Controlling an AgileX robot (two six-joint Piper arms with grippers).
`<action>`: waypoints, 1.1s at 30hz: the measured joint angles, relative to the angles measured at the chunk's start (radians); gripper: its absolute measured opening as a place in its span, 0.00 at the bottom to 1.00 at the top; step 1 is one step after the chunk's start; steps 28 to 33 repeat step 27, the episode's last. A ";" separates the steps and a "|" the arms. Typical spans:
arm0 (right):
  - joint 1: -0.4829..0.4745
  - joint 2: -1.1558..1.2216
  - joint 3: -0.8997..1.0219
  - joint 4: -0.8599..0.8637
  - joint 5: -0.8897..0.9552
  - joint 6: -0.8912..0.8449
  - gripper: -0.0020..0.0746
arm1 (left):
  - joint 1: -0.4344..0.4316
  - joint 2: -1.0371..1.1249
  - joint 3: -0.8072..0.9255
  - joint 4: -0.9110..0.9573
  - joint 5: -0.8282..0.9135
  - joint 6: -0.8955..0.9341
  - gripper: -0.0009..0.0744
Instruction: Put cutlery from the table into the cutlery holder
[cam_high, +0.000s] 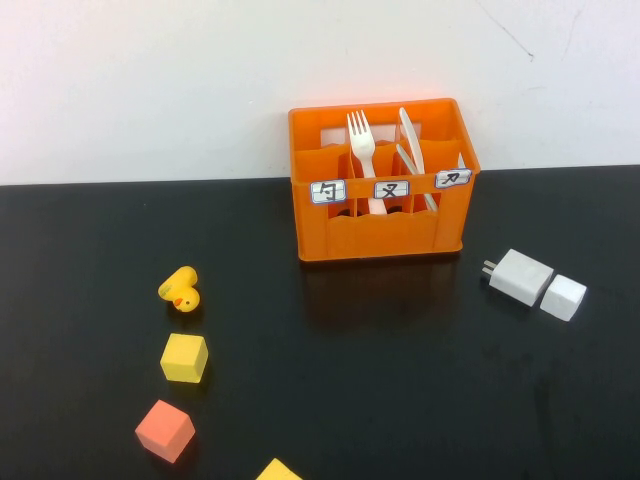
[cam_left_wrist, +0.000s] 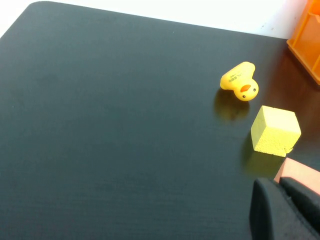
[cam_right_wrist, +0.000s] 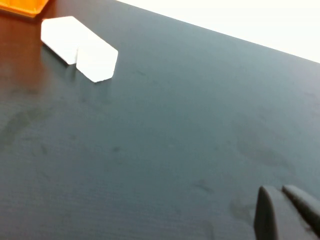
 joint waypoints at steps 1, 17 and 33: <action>0.000 0.000 0.000 0.000 0.000 -0.002 0.02 | 0.000 0.000 -0.002 0.000 0.000 0.000 0.01; 0.000 0.000 -0.002 0.000 0.001 0.138 0.02 | 0.000 0.000 -0.002 0.000 0.000 0.000 0.01; 0.000 0.000 -0.002 -0.060 0.001 0.349 0.02 | 0.000 0.000 -0.002 0.000 0.000 0.000 0.01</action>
